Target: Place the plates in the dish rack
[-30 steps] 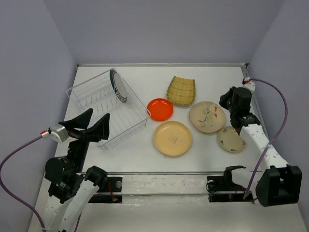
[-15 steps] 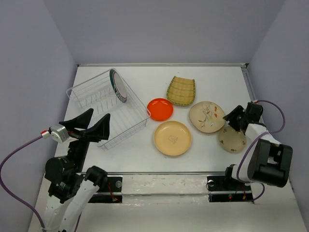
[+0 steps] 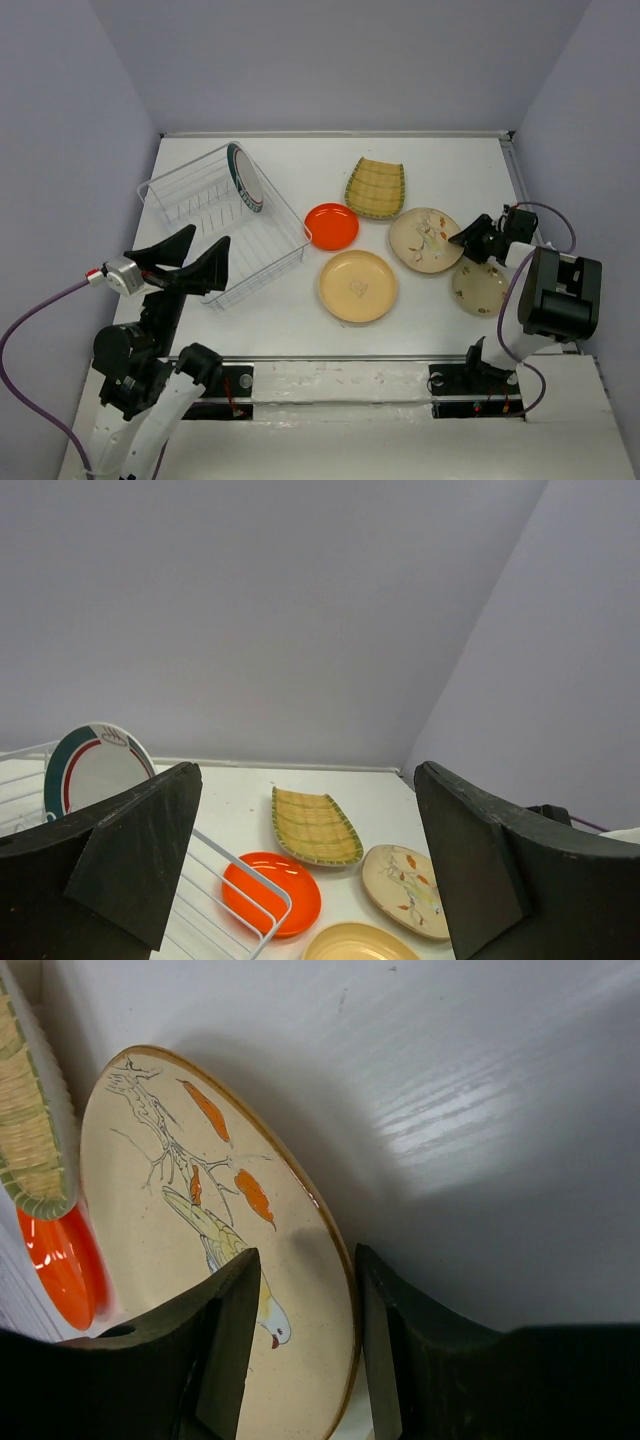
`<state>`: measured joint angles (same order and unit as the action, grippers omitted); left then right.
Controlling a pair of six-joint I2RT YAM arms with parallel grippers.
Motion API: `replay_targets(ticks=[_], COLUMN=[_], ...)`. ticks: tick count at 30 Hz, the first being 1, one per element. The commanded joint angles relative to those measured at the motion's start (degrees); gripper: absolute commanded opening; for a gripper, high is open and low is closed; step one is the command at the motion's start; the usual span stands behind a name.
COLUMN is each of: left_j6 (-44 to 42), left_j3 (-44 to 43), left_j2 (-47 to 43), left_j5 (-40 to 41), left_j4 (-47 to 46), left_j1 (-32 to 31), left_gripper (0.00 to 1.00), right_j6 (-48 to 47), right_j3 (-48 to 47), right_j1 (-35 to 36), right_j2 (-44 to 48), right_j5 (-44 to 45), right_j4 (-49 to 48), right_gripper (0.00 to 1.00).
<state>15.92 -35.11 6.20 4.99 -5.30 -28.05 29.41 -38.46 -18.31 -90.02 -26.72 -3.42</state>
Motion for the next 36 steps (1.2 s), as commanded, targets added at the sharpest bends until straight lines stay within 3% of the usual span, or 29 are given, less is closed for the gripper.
replay_targets(ticks=[1, 5, 6, 8, 12, 19, 24, 30, 35, 36], left_j6=[-0.72, -0.89, -0.98, -1.16, -1.16, -1.16, -0.98, -2.04, -1.60, -1.42], left_j3=[0.40, 0.40, 0.40, 0.31, 0.31, 0.31, 0.22, -0.92, -2.41, -2.76], left_j2=[0.04, 0.04, 0.04, -0.04, 0.22, 0.57, 0.75, 1.45, 3.99, 4.87], left_j5=[-0.07, 0.10, 0.19, 0.89, 0.81, 0.98, 0.98, 3.44, 4.49, 4.76], left_j4=[-3.31, -3.31, -3.23, -3.05, -3.05, -2.87, -2.79, -1.38, -0.59, -0.33], left_j1=[-0.42, -0.34, -0.42, -0.42, -0.34, -0.25, -0.07, 1.51, 3.44, 3.70], left_gripper=[0.99, 0.99, 0.99, 0.99, 0.99, 0.99, 0.99, 0.99, 0.99, 0.99], right_j6=[-0.32, 0.30, 0.39, 0.82, 1.27, 1.00, 0.83, 0.30, 0.12, -0.05], right_j3=[-1.53, -1.80, -1.71, -1.36, -1.09, -4.34, -10.04, -21.20, -35.09, -37.20], right_j1=[-0.06, -0.06, -0.06, -0.06, -0.06, -0.06, 0.81, 13.71, 28.74, 34.77], right_j2=[-3.40, -5.96, -6.05, -5.26, -0.45, 17.73, 30.15, 35.70, 30.45, 29.04], right_j5=[-5.52, -7.47, -7.21, -5.02, -0.28, 14.13, 16.43, 22.14, 29.26, 30.40], right_j4=[-3.78, -5.01, -5.19, -5.19, -4.14, 8.76, 14.05, 18.80, 18.63, 18.02], right_gripper=[0.48, 0.43, 0.32, 0.18, 0.07, 0.07, 0.07, 0.07, 0.07, 0.07])
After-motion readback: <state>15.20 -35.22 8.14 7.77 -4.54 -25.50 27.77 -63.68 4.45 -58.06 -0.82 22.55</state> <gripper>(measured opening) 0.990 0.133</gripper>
